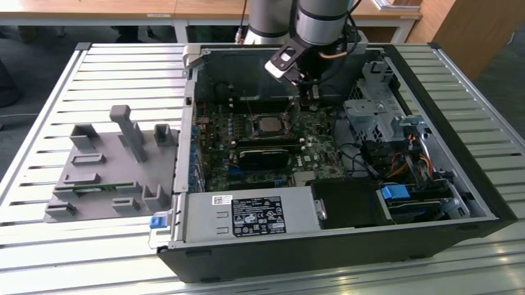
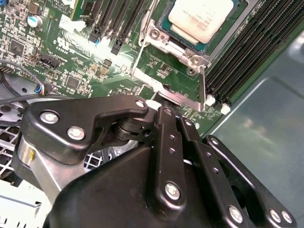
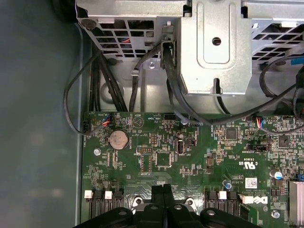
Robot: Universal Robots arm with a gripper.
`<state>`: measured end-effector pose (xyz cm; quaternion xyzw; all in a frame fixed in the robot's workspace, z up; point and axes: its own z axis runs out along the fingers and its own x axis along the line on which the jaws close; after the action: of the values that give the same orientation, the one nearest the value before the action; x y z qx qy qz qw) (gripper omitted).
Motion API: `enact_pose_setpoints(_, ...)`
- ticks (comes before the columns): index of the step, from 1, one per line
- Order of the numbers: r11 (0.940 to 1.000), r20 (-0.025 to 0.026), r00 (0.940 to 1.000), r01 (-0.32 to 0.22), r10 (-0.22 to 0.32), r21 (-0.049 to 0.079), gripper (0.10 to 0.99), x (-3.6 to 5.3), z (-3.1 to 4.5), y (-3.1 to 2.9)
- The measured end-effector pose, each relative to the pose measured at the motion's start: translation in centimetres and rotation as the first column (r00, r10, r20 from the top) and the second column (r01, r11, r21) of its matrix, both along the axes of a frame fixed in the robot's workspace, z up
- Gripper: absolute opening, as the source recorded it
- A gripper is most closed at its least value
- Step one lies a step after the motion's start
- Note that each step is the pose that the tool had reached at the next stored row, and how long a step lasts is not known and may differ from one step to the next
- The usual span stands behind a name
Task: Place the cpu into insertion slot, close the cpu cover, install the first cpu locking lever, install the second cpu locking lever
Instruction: 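Close the cpu cover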
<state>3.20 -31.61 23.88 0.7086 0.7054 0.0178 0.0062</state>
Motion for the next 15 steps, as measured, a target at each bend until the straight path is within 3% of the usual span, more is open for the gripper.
enact_pose_setpoints(15,1.0000,0.0000,1.0000,0.000,0.000,0.000,0.106,-0.80,-0.04,0.00)
